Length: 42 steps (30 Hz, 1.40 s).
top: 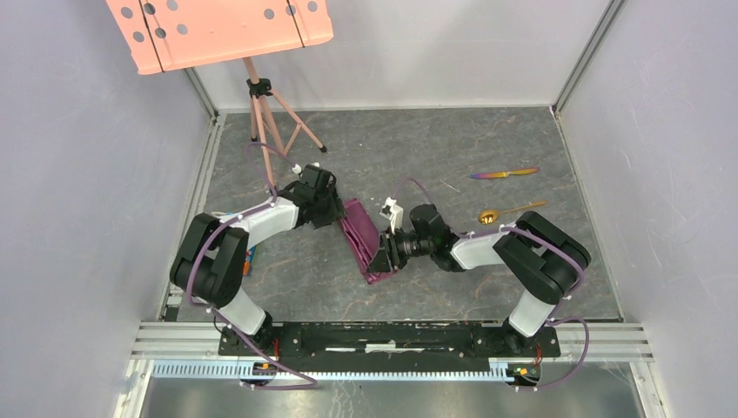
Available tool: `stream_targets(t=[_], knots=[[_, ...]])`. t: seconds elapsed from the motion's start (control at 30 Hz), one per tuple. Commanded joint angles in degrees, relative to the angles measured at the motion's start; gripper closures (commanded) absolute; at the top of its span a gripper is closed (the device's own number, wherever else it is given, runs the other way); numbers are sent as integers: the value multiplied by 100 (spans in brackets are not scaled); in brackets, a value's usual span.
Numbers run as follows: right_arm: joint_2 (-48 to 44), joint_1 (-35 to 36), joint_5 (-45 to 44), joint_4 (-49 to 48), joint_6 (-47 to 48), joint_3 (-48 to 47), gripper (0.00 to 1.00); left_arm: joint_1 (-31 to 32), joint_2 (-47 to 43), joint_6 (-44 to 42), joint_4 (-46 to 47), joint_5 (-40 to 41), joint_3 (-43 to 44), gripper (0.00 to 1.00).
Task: Fold the napkin into a case and place the utensils inside
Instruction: Smooth out the smaller rectangle-folded napkin at the center of the board, then pick up the top corner of the smaller rectangle folded napkin.
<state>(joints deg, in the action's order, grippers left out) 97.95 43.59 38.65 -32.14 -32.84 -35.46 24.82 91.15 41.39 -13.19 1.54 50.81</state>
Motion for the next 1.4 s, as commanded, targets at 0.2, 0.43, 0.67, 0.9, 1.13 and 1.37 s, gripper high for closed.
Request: stream_targets(t=[0.2,0.43,0.67,0.9,1.13,1.37], knots=[[215,189,-405,-602,413,573,65,-14,34,-364,205,234,137,47],[-708,258,-590,523,844,-18,54,-50,-835,-341,-14,80,-140,28],[-584,261,-1733,1045,1485,-972,34,-445,-1708,141,66,-272,-587,24],[553,255,-3163,1054,605,-2202,46,-1031,-1217,489,640,-1288,-705,48],[1273,264,-3609,1597,494,-3095,53,-1065,-711,577,1300,-1719,-800,53],[1489,303,-3803,1811,642,-3306,53,-1067,-407,608,1709,-1752,-844,67]])
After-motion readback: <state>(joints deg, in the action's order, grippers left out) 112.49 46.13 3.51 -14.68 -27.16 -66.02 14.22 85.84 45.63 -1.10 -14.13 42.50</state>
